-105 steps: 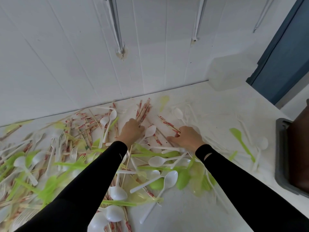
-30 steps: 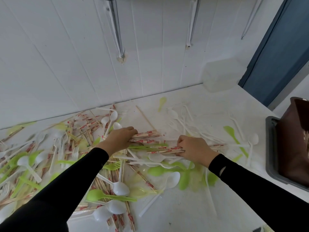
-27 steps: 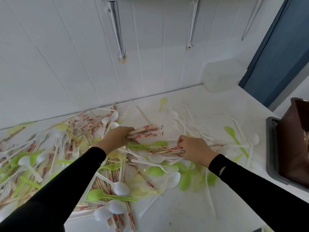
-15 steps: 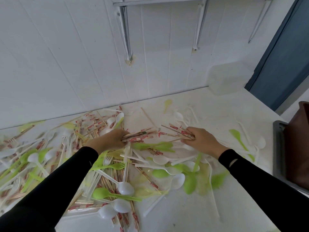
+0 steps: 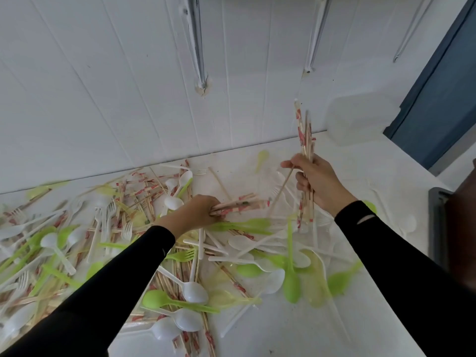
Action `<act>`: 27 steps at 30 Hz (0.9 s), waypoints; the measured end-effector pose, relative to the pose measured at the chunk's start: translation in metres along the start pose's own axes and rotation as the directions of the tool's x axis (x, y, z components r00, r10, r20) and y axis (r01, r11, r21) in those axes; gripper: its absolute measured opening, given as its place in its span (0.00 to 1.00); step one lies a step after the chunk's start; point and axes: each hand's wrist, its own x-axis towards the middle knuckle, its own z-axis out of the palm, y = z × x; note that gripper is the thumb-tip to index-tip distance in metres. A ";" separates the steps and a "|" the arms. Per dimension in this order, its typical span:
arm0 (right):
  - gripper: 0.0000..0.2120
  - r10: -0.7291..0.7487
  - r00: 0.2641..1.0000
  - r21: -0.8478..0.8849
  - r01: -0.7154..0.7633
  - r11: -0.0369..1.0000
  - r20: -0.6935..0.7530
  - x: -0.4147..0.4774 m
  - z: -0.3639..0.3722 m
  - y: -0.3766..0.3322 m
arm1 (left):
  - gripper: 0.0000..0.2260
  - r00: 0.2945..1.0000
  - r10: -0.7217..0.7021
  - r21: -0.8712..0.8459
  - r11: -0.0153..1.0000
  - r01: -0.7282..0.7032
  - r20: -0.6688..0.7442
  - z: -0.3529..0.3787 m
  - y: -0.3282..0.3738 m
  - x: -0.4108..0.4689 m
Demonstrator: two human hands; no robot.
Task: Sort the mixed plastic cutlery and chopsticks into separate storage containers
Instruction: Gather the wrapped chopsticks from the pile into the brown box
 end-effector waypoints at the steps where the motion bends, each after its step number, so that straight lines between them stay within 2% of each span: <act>1: 0.05 -0.006 1.000 0.010 0.006 1.000 -0.031 0.005 0.004 0.000 | 0.12 0.999 0.032 0.027 0.999 -0.033 0.033 0.000 0.000 0.000; 3: 0.08 -0.038 0.996 -0.073 0.032 0.997 -0.086 0.014 0.015 0.000 | 0.14 0.993 0.063 0.098 0.993 -0.072 0.097 0.000 -0.002 -0.001; 5: 0.12 -0.122 0.988 -0.250 0.094 0.964 -0.098 0.024 0.030 0.004 | 0.14 0.984 0.077 0.183 0.977 -0.106 0.159 -0.002 -0.002 -0.002; 8: 0.12 -0.180 0.983 -0.458 0.173 0.872 0.030 0.034 0.057 0.015 | 0.12 0.984 0.105 0.213 0.968 -0.135 0.147 -0.002 -0.005 -0.005; 11: 0.10 -0.070 0.981 -0.704 0.179 0.687 0.182 0.042 0.078 0.033 | 0.10 0.989 0.111 0.220 0.967 -0.131 0.102 -0.002 -0.009 -0.006; 13: 0.10 0.067 0.967 -0.782 0.156 0.604 0.244 0.048 0.093 0.049 | 0.11 0.985 0.121 0.235 0.961 -0.148 0.125 -0.004 -0.013 -0.007; 16: 0.15 0.242 0.941 -0.865 0.090 0.493 0.236 0.050 0.112 0.070 | 0.16 0.975 0.138 0.249 0.952 -0.178 0.173 -0.005 -0.015 -0.008; 19: 0.17 0.242 0.951 -0.935 0.104 0.340 0.193 0.050 0.124 0.086 | 0.17 0.974 0.168 0.277 0.939 -0.204 0.149 0.000 -0.017 -0.009; 22: 0.17 0.204 0.970 -0.935 0.051 0.351 0.130 0.053 0.126 0.092 | 0.15 0.974 0.207 0.269 0.937 -0.224 0.089 0.006 -0.020 -0.012; 27: 0.17 0.216 0.972 -0.917 0.001 0.399 0.095 0.056 0.111 0.081 | 0.14 0.943 0.333 0.391 0.865 -0.315 0.023 0.010 -0.025 -0.013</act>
